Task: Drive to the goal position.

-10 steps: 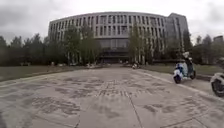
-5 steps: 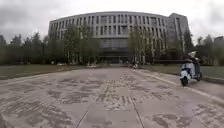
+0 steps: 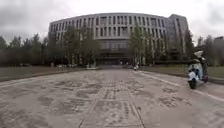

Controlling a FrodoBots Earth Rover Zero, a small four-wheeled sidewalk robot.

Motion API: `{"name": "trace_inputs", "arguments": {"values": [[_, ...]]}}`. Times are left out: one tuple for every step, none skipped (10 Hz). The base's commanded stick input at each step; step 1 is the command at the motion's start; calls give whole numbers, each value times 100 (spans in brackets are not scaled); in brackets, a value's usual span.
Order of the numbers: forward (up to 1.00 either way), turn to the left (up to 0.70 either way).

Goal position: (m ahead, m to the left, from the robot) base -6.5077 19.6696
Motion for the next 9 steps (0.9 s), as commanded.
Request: {"name": "trace_inputs", "arguments": {"values": [[70,1],[70,1],[70,1],[70,1],[70,1],[70,1],[70,1],[70,1],[70,1]]}}
